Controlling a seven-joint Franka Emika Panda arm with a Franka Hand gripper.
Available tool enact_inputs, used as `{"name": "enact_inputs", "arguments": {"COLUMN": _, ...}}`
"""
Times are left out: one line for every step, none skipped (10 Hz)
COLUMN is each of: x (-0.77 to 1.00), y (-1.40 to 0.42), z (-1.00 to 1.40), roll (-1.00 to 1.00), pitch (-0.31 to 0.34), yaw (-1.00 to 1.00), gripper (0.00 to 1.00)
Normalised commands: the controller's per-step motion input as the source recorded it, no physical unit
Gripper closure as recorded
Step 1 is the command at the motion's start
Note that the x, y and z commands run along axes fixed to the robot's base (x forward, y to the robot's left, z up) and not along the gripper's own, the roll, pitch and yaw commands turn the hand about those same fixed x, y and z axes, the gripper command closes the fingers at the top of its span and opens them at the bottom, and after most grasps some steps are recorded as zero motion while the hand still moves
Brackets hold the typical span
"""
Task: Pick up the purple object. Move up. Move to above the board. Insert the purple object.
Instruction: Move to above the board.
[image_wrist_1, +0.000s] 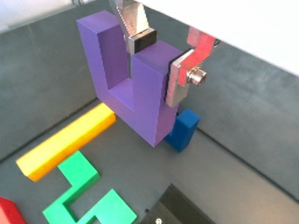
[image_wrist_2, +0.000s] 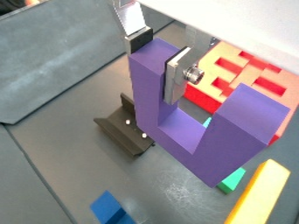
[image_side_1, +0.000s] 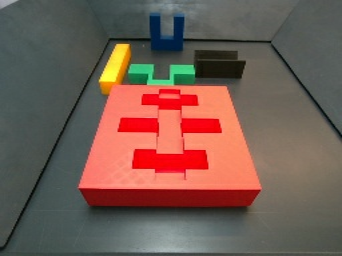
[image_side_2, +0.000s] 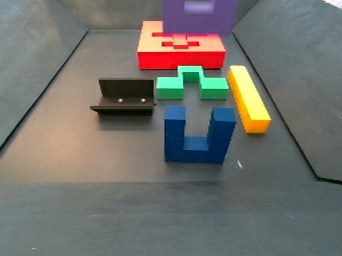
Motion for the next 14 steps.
{"name": "enact_inputs", "arguments": {"x": 0.05, "y": 0.0, "z": 0.32, "roll": 0.01, "pitch": 0.069, "yaw": 0.0, "gripper": 1.0}}
{"name": "enact_inputs", "arguments": {"x": 0.02, "y": 0.0, "z": 0.2, "roll": 0.01, "pitch": 0.058, "yaw": 0.0, "gripper": 1.0}}
{"name": "enact_inputs", "arguments": {"x": -0.2, "y": -1.4, "z": 0.2, "roll": 0.01, "pitch": 0.238, "yaw": -0.01, "gripper": 1.0}}
{"name": "enact_inputs", "arguments": {"x": -0.2, "y": -1.4, "z": 0.18, "roll": 0.04, "pitch": 0.208, "yaw": 0.0, "gripper": 1.0}}
{"name": "enact_inputs", "arguments": {"x": -0.2, "y": -1.4, "z": 0.18, "roll": 0.06, "pitch": 0.126, "yaw": 0.01, "gripper": 1.0}}
{"name": "enact_inputs", "arguments": {"x": -0.21, "y": -1.4, "z": 0.18, "roll": 0.01, "pitch": 0.066, "yaw": 0.01, "gripper": 1.0}}
{"name": "enact_inputs", "arguments": {"x": -0.21, "y": -1.4, "z": 0.18, "roll": 0.0, "pitch": 0.035, "yaw": 0.01, "gripper": 1.0}}
{"name": "enact_inputs", "arguments": {"x": -0.21, "y": -1.4, "z": 0.19, "roll": 0.01, "pitch": 0.025, "yaw": 0.01, "gripper": 1.0}}
{"name": "enact_inputs", "arguments": {"x": -0.21, "y": -1.4, "z": 0.19, "roll": -0.01, "pitch": 0.021, "yaw": 0.01, "gripper": 1.0}}
{"name": "enact_inputs", "arguments": {"x": -0.21, "y": -1.4, "z": 0.2, "roll": 0.0, "pitch": 0.024, "yaw": 0.01, "gripper": 1.0}}
{"name": "enact_inputs", "arguments": {"x": -0.19, "y": -1.4, "z": 0.23, "roll": 0.0, "pitch": 0.034, "yaw": 0.01, "gripper": 1.0}}
{"name": "enact_inputs", "arguments": {"x": -0.09, "y": -0.77, "z": 0.15, "roll": 0.0, "pitch": 0.056, "yaw": 0.01, "gripper": 1.0}}
{"name": "enact_inputs", "arguments": {"x": -0.01, "y": -0.39, "z": 0.09, "roll": 0.01, "pitch": 0.079, "yaw": 0.0, "gripper": 1.0}}
{"name": "enact_inputs", "arguments": {"x": 0.02, "y": -0.19, "z": 0.05, "roll": 0.0, "pitch": 0.098, "yaw": 0.01, "gripper": 1.0}}
